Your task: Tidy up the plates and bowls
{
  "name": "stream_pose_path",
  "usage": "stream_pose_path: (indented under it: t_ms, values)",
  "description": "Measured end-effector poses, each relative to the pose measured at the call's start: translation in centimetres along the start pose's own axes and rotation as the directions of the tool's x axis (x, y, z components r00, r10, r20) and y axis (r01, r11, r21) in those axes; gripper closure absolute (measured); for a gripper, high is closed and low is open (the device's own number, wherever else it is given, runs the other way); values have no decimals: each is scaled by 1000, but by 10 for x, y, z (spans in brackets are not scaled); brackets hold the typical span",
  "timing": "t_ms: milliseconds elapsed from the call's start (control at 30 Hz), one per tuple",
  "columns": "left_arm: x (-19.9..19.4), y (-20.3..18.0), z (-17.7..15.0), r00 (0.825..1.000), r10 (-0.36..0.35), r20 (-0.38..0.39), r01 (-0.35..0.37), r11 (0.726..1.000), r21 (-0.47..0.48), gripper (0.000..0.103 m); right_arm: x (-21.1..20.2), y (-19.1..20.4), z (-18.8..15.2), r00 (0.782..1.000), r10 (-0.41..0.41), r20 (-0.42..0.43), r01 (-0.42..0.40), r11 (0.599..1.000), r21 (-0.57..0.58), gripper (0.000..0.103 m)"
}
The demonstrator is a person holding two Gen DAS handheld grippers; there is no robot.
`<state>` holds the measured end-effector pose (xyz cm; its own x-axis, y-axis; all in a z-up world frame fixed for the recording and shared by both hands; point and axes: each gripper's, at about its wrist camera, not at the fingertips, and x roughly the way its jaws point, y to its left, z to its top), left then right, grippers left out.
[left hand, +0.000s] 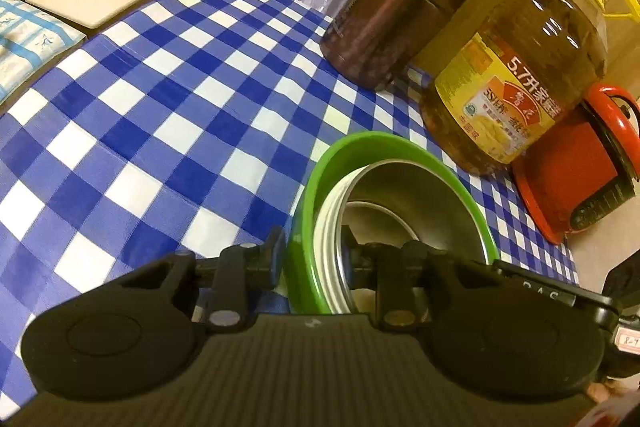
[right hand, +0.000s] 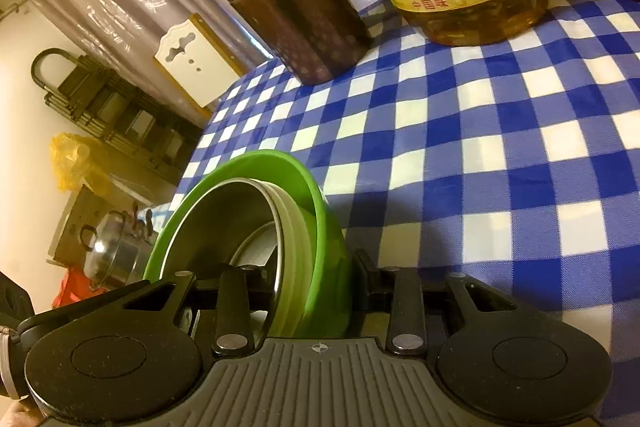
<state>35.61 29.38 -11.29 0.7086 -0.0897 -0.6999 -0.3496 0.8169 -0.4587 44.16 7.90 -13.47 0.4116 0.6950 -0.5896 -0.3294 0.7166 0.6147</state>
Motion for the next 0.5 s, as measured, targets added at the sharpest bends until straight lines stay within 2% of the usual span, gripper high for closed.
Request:
stream_pose_path:
  t_ms: [267, 500]
  values:
    - [-14, -5, -18, 1000, -13, -26, 13, 1000, -13, 79, -23, 1, -13, 999, -31, -13, 31, 999, 7, 68]
    - [-43, -13, -40, 999, -14, -32, 13, 1000, -24, 79, -52, 8, -31, 999, -48, -21, 48, 999, 12, 68]
